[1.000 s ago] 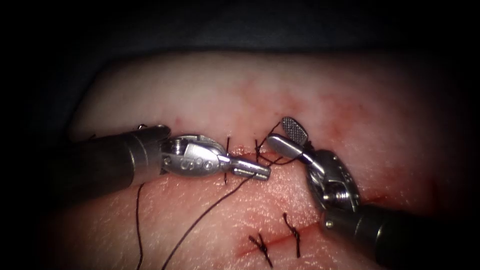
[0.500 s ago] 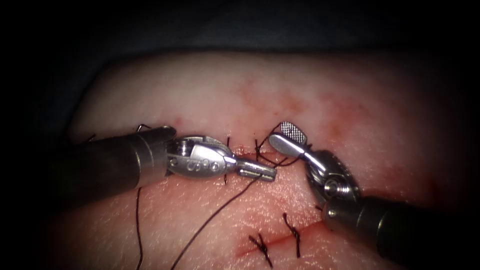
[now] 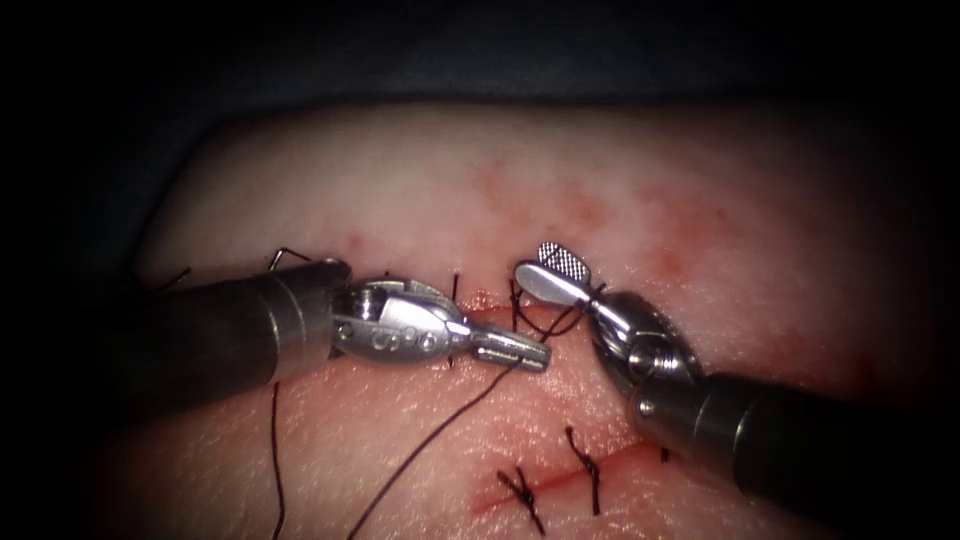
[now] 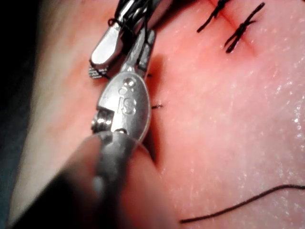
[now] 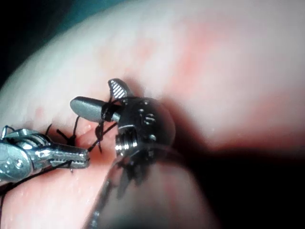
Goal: Wound Closure
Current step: Grasp suture tail with right hand
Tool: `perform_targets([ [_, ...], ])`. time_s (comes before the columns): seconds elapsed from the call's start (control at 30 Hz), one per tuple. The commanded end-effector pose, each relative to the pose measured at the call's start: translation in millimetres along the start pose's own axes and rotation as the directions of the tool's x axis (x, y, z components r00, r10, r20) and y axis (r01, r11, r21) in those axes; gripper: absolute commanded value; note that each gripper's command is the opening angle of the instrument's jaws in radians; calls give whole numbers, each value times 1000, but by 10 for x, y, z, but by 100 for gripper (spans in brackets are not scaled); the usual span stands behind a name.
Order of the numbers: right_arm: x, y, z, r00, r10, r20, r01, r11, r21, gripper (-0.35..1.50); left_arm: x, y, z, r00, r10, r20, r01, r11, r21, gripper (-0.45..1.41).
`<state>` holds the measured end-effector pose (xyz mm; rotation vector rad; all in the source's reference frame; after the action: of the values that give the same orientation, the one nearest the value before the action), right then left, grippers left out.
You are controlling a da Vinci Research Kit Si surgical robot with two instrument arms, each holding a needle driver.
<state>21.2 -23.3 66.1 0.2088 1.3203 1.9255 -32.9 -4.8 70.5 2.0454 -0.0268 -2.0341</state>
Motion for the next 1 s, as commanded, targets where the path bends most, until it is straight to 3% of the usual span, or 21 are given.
perform_targets([
  [0.03, -3, -7, 10, 1000, -6, -6, 7, 1000, 6, 111, -4, -6, 5, 1000, 4, -2, -4, 1000, 0, -45],
  [0.17, -3, -9, 9, 1000, -11, -7, 11, 1000, 9, 93, -4, -6, 5, 1000, 4, -1, -4, 1000, -3, -45],
  [0.27, -2, -9, 8, 999, -39, -10, 40, 999, 11, 59, -4, -6, 4, 1000, 4, -1, -4, 1000, -3, -45],
  [0.3, -2, -9, 8, 997, -78, -21, 79, 996, 41, -28, -4, -5, 3, 1000, 4, -2, -4, 1000, -4, -45],
  [0.37, -2, -9, 8, 996, -90, -20, 91, 995, 52, -35, -4, -5, 3, 1000, 4, -2, -4, 1000, -4, -45],
  [0.7, -9, -13, 8, 979, -199, 31, 198, 980, 25, -35, -3, -13, -11, 1000, 0, -5, 0, 1000, -5, -45],
  [1.0, -19, -28, -9, 952, -307, -8, 307, 949, 66, -35, -35, -60, -56, 997, -70, 40, 68, 996, 60, -45],
])
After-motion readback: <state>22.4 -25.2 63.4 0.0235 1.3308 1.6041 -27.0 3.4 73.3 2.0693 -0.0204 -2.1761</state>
